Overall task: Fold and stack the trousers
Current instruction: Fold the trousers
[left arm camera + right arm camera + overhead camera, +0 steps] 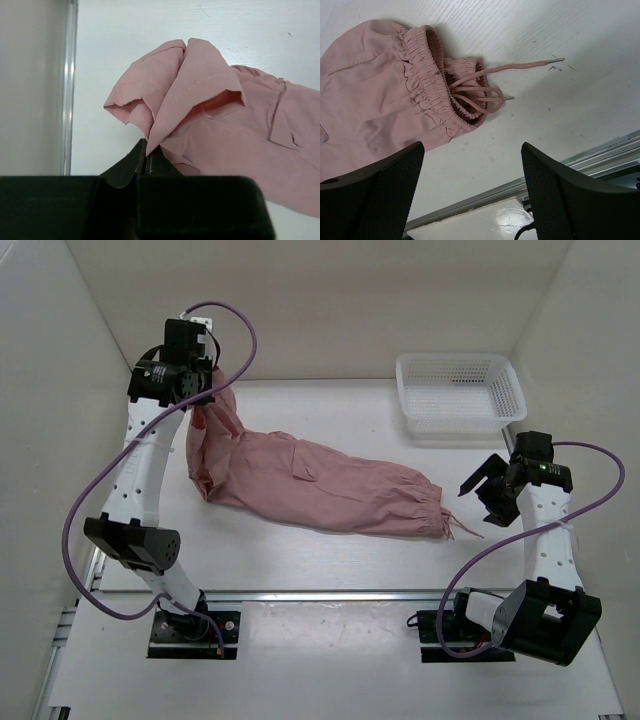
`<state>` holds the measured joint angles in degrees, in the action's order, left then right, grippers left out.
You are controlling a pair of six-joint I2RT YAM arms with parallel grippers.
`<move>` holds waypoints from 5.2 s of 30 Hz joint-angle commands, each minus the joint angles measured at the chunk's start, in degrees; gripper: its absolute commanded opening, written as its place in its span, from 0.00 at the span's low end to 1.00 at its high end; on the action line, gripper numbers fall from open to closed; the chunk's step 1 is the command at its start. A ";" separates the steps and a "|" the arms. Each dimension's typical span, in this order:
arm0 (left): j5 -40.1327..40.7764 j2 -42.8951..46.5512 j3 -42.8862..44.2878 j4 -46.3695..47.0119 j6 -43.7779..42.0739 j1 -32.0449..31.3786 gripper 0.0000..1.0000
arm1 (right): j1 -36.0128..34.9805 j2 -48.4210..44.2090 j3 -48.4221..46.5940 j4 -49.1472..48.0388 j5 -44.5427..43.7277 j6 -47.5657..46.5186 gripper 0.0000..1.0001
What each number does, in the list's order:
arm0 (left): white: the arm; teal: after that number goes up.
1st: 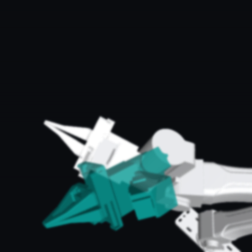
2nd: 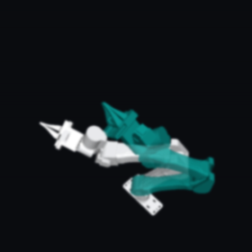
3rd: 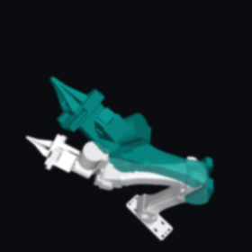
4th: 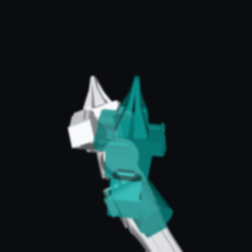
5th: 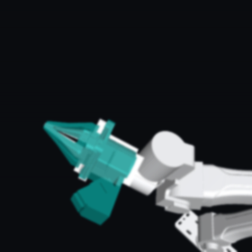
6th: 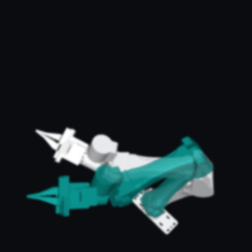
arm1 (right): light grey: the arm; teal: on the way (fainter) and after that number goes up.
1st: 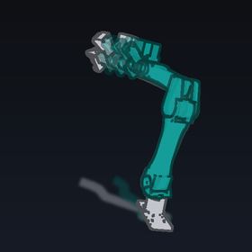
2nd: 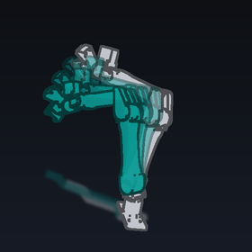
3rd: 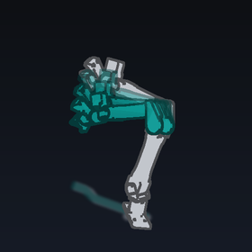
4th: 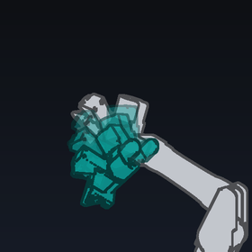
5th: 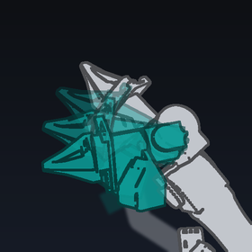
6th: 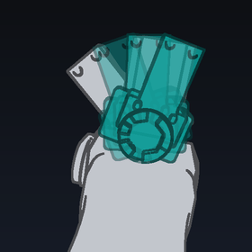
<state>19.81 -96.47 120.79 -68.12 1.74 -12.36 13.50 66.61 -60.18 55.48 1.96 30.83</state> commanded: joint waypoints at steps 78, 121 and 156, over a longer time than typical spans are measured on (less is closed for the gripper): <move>-23.14 -38.43 19.28 8.02 27.44 -15.33 0.69 | 0.21 -1.66 1.91 -0.82 1.12 -1.74 0.83; -14.28 -24.49 2.44 8.71 21.73 -15.50 0.59 | 0.21 -3.94 3.58 0.33 1.65 -1.21 0.83; 4.53 -23.42 -15.06 5.36 18.83 -31.50 0.66 | 0.21 -5.00 8.77 -4.07 7.10 -1.21 0.83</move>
<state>20.93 -121.75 103.20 -60.62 20.36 -42.98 13.50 62.61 -51.20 52.31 7.86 29.82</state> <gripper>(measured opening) 0.689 0.831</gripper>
